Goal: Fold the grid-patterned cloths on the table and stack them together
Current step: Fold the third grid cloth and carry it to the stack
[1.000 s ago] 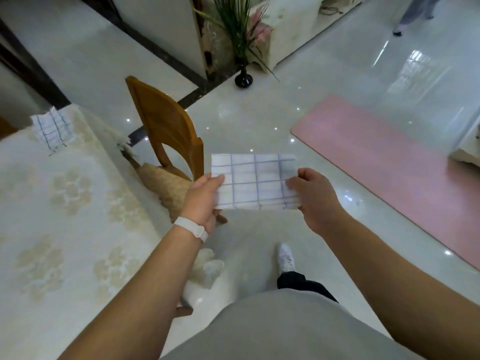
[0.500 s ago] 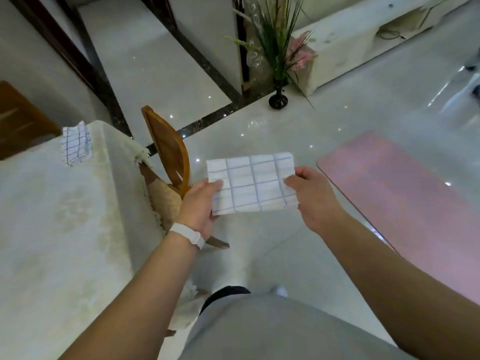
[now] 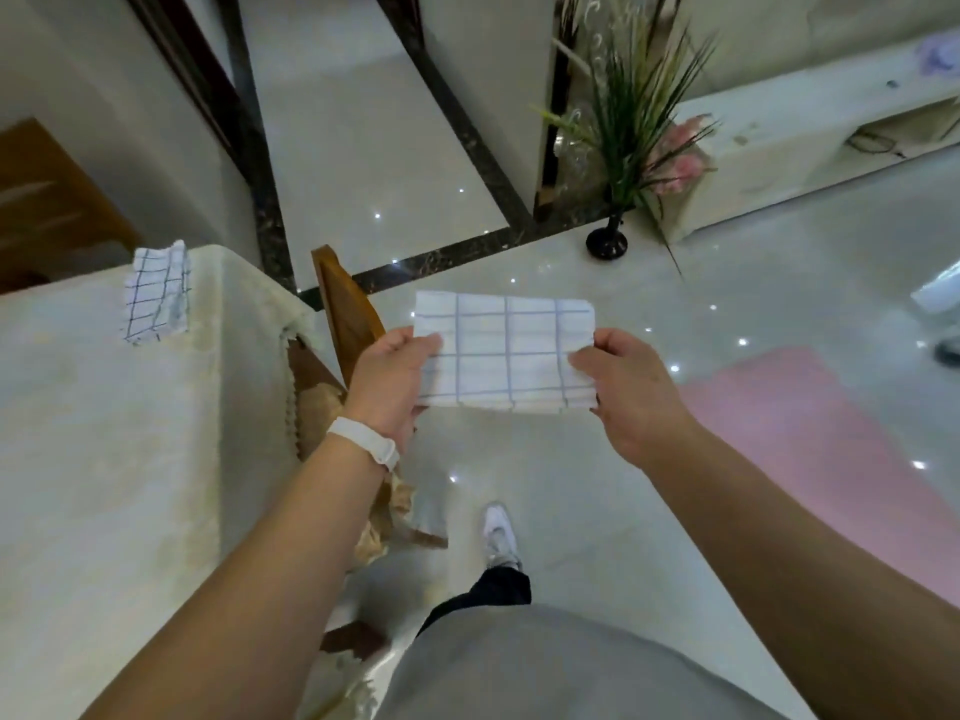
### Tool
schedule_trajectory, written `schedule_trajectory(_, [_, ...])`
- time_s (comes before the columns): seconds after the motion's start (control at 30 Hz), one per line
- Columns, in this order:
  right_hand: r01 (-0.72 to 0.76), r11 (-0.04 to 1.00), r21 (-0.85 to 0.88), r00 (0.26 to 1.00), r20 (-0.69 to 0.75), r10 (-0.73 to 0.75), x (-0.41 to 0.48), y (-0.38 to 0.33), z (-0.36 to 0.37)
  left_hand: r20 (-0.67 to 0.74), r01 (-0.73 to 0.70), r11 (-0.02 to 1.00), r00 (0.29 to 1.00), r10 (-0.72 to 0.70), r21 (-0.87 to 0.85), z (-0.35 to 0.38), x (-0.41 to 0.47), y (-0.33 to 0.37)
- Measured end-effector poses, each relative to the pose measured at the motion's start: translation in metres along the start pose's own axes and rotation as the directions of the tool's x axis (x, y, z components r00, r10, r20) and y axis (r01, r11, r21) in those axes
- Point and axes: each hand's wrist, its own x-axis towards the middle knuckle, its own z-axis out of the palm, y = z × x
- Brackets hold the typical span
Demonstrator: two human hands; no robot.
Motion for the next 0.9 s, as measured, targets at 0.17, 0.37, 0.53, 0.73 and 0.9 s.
schedule_trajectory(0.17, [-0.015, 0.998, -0.054, 0.999, 0.041, 0.017, 0.069, -0.04, 0.032, -0.029, 0.039, 0.999, 0.999, -0.039, -0.017, 0.0, 0.066, 0.032])
schedule_trajectory(0.37, [0.033, 0.997, -0.072, 0.996, 0.09, -0.027, 0.137, -0.081, 0.075, -0.063, 0.032, 0.998, 0.997, -0.036, -0.057, -0.007, 0.133, 0.073])
schedule_trajectory(0.53, [0.027, 0.991, -0.13, 0.991, 0.132, -0.01, 0.176, -0.097, 0.109, -0.122, 0.016, 0.995, 0.992, -0.028, -0.097, -0.024, 0.166, 0.089])
schedule_trajectory(0.73, [0.028, 0.986, -0.162, 0.966, 0.259, 0.015, 0.23, -0.109, 0.159, -0.267, 0.032, 0.987, 0.961, -0.073, -0.155, -0.046, 0.203, 0.094])
schedule_trajectory(0.9, [0.014, 0.98, -0.201, 0.932, 0.359, 0.06, 0.289, -0.115, 0.193, -0.4, 0.037, 0.979, 0.909, -0.116, -0.199, -0.049, 0.246, 0.098])
